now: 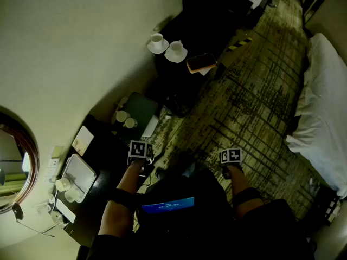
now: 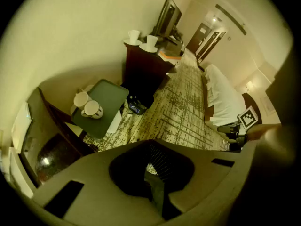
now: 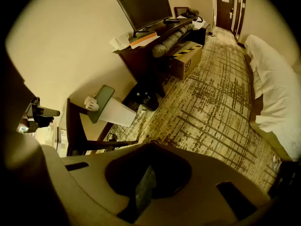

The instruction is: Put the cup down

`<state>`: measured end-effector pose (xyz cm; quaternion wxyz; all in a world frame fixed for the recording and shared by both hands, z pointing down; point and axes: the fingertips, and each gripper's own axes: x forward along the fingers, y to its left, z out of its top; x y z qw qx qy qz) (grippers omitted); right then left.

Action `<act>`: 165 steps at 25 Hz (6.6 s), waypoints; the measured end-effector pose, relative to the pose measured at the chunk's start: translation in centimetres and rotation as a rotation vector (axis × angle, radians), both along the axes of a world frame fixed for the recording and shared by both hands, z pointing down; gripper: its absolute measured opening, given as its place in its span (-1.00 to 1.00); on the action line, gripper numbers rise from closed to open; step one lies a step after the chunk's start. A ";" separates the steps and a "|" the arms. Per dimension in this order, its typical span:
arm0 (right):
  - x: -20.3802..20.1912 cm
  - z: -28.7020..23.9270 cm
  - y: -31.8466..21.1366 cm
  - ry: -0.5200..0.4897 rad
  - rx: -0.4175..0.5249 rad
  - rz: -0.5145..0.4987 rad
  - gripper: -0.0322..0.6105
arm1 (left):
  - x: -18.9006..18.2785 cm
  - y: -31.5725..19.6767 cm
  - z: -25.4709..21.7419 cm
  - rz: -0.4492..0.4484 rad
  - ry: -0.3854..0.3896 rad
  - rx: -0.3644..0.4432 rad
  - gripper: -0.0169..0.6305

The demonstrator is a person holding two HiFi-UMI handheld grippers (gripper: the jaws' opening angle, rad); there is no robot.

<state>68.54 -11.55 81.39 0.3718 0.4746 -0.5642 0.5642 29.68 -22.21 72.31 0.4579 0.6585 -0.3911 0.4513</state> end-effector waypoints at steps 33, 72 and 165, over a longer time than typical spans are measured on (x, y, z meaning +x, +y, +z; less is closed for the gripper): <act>-19.8 -10.6 -17.9 -0.142 0.438 -0.462 -0.87 | -14.7 3.1 -12.7 -0.553 -0.001 0.522 -0.94; -66.2 -31.6 3.5 -0.746 0.888 -1.486 -0.87 | -35.8 34.9 -25.9 -1.286 -0.454 0.849 -0.94; -81.9 -20.8 16.6 -0.578 0.729 -1.600 -0.81 | -62.0 29.4 -3.8 -0.773 -0.200 0.250 0.26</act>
